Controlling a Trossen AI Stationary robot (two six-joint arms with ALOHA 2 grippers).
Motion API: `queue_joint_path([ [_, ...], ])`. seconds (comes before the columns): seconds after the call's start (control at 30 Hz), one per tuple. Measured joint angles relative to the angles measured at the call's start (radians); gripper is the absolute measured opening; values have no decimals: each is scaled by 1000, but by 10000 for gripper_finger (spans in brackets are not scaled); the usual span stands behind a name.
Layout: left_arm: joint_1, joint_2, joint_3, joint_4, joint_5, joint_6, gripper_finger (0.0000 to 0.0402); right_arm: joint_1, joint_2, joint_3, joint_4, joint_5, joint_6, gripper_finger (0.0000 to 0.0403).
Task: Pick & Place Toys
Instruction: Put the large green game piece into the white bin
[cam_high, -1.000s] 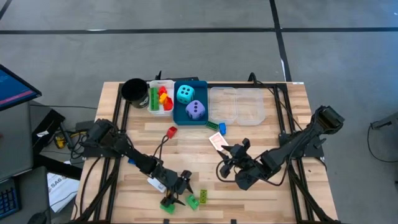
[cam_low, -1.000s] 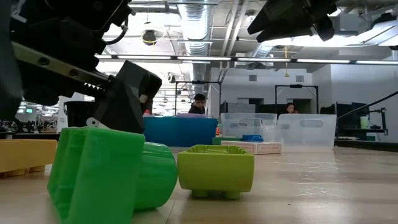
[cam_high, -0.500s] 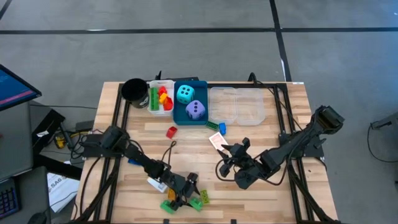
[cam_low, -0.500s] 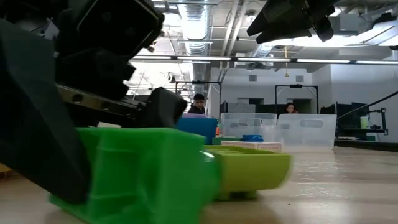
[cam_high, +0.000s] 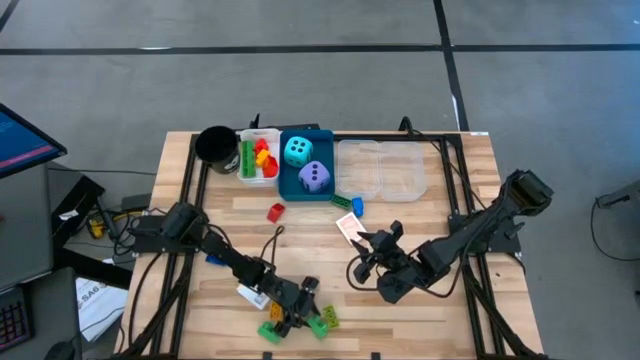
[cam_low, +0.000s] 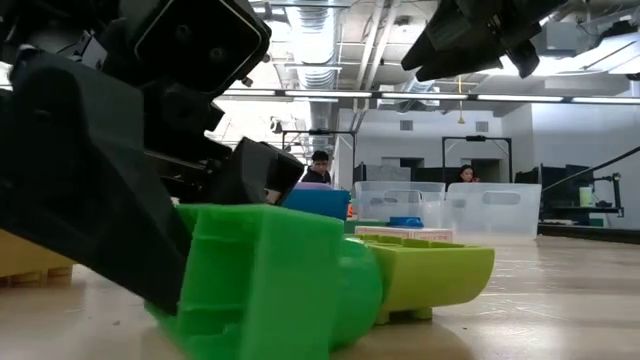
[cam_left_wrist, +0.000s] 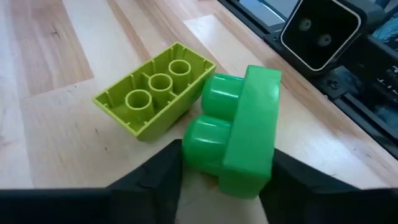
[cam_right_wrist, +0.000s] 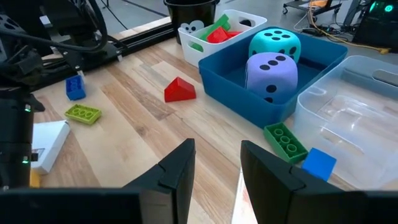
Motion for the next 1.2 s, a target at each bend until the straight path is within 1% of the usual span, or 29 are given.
queue_joint_path([
  [0.1, 0, -1, 0, -1, 13, -1, 120, -1, 0, 0, 3, 0, 0, 126],
  [0.27, 10, -1, -2, -3, 16, -1, 73, -1, 0, 0, 3, -1, 0, 126],
  [0.43, 22, -7, -2, -1, 11, -1, 13, -1, 0, 0, 3, -1, 0, 126],
  [0.63, 38, -46, -4, -10, 8, 4, 10, -1, 0, 0, 3, -2, 0, 126],
  [0.77, 55, -110, -3, -101, -11, 42, 4, -1, 0, 0, 2, -1, 0, 126],
  [0.83, 64, -167, -4, -184, -57, 78, 5, -1, 0, 0, 2, -1, 0, 126],
  [0.93, 83, -273, -4, -330, -179, 136, 2, -1, 0, 0, 5, -1, 1, 126],
  [1.03, 113, -397, -5, -501, -329, 174, 3, -1, 0, 0, 7, -1, 1, 126],
  [1.2, 182, -611, -5, -748, -616, 193, 2, -1, 0, 0, 12, -1, 0, 126],
])
